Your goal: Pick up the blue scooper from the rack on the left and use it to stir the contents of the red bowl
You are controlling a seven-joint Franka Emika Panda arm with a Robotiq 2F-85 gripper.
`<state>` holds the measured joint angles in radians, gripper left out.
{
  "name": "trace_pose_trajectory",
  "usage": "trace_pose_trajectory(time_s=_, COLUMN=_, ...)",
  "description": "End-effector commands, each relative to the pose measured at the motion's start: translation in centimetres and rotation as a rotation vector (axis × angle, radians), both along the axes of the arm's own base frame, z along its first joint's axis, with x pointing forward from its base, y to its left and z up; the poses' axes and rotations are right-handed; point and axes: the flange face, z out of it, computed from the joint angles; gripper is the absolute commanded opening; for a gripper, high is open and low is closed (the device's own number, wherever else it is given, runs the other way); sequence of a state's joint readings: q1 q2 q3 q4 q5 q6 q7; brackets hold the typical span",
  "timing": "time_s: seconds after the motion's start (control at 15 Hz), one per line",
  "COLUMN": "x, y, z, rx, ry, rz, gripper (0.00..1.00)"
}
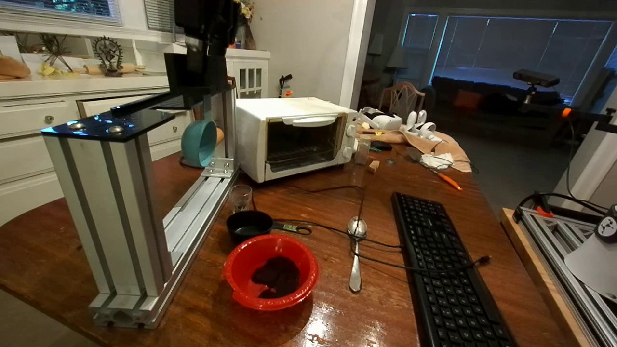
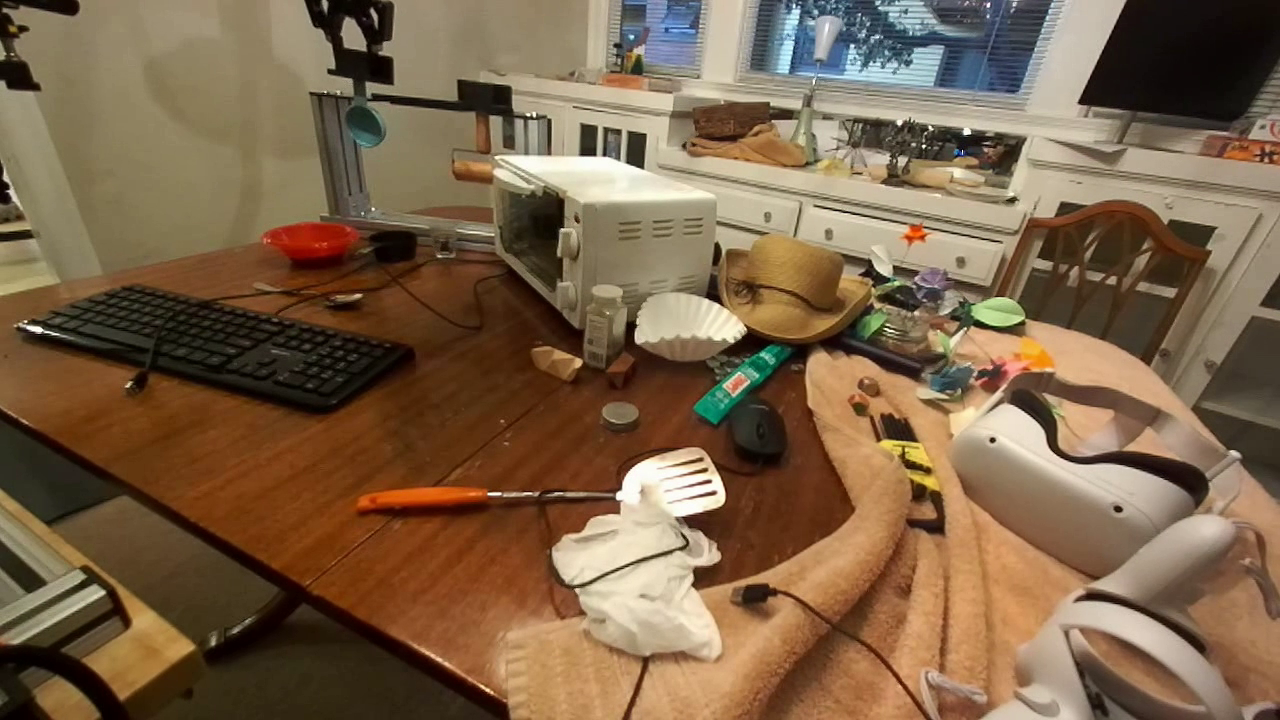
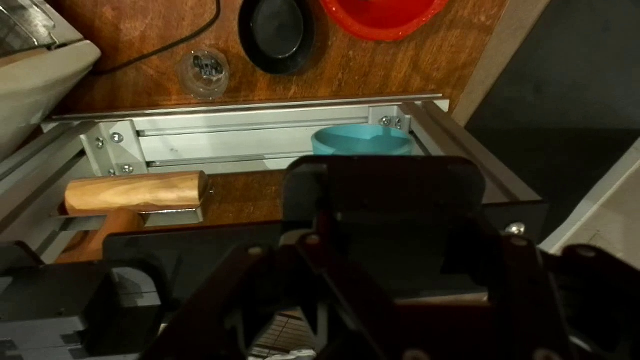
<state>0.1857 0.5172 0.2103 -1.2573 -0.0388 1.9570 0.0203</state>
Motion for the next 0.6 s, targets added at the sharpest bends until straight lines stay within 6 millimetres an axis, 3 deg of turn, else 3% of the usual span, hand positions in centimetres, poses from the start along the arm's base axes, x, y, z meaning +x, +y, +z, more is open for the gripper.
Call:
trace_pose_trajectory(time_s=0.0, x=-2.7, y=-1.0, z=-0.4, rx=0.056, ry=-0.071, rz=-0.018, gripper=0.35)
trace_pose_trajectory(time_s=0.2, x=-3.9, y=-2.2, z=-1.6, rx=0.154, ry=-0.11, rz=-0.065, gripper=0.35)
trace_pose_trajectory(time_s=0.47, x=-7.2, y=-4.6, z=-4.4, rx=0.228, ry=-0.07, rz=-0.07, gripper=0.35)
trace_pose_trajectory(time_s=0.53, x=-4.3, y=-3.1, z=-3.8, rx=0.199, ry=-0.072, rz=-0.065, gripper=0.6)
